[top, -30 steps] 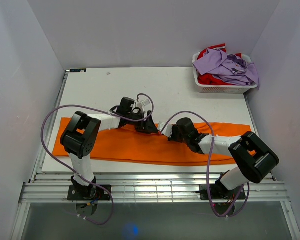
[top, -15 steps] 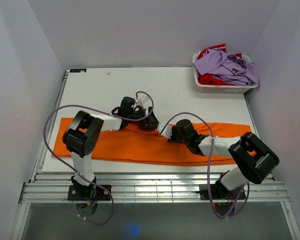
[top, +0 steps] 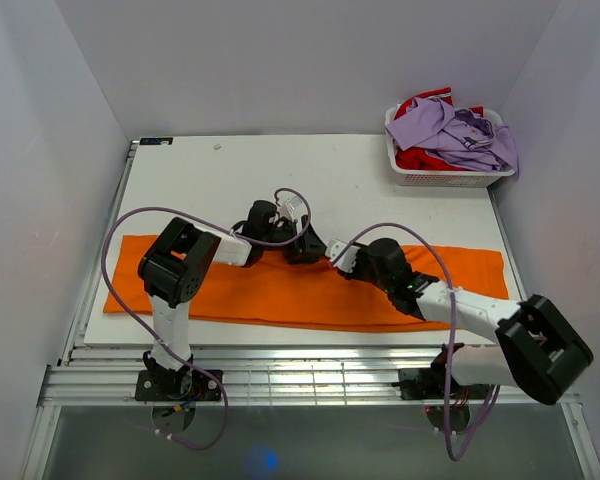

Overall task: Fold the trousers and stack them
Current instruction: Fold the trousers

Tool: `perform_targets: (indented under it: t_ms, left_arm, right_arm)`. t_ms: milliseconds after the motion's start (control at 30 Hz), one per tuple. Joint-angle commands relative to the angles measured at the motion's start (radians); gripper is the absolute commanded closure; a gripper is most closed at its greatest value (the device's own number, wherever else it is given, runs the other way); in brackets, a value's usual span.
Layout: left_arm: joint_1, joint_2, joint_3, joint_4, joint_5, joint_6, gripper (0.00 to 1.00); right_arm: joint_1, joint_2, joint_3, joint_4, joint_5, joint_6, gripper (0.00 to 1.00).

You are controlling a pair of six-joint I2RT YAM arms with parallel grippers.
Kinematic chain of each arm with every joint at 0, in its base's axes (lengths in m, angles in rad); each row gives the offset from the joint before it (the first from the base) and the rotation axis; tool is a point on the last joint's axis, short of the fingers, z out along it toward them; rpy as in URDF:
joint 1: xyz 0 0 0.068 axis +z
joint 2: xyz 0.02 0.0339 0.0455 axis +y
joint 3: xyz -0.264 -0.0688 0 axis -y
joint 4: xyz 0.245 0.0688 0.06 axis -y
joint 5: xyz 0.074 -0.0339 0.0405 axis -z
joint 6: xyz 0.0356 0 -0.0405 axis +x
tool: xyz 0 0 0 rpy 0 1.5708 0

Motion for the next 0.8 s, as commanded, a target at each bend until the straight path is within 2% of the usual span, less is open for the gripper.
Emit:
perform_targets:
  t_ms: [0,67,100,133,267,467,767]
  left_arm:
    - [-0.001,-0.002,-0.025,0.021,-0.024,-0.028,0.18]
    - [0.002,0.004,-0.022,0.023,-0.022,-0.038,0.18]
    - [0.002,0.007,-0.017,0.026,-0.015,-0.041,0.18]
    - [0.002,0.010,-0.013,0.029,-0.012,-0.044,0.17]
    - [0.001,0.033,0.001,0.082,-0.001,-0.115,0.17]
    - [-0.030,0.092,0.042,0.147,0.005,-0.179,0.13]
    - [-0.105,0.211,0.137,0.268,-0.016,-0.305,0.06]
  right_arm:
    - [-0.055,-0.156,-0.052,-0.074,-0.021,0.001,0.55]
    - [-0.097,-0.213,-0.081,-0.117,-0.111,-0.037,0.62]
    - [-0.104,-0.234,-0.093,-0.140,-0.159,-0.054,0.69]
    - [-0.109,-0.251,-0.106,-0.168,-0.230,-0.071,0.72]
    - [-0.108,-0.167,-0.077,-0.300,-0.305,-0.045,0.82]
    - [-0.109,-0.118,-0.164,-0.211,-0.269,-0.071,0.87]
    - [-0.098,-0.106,-0.182,-0.234,-0.280,-0.134,0.89]
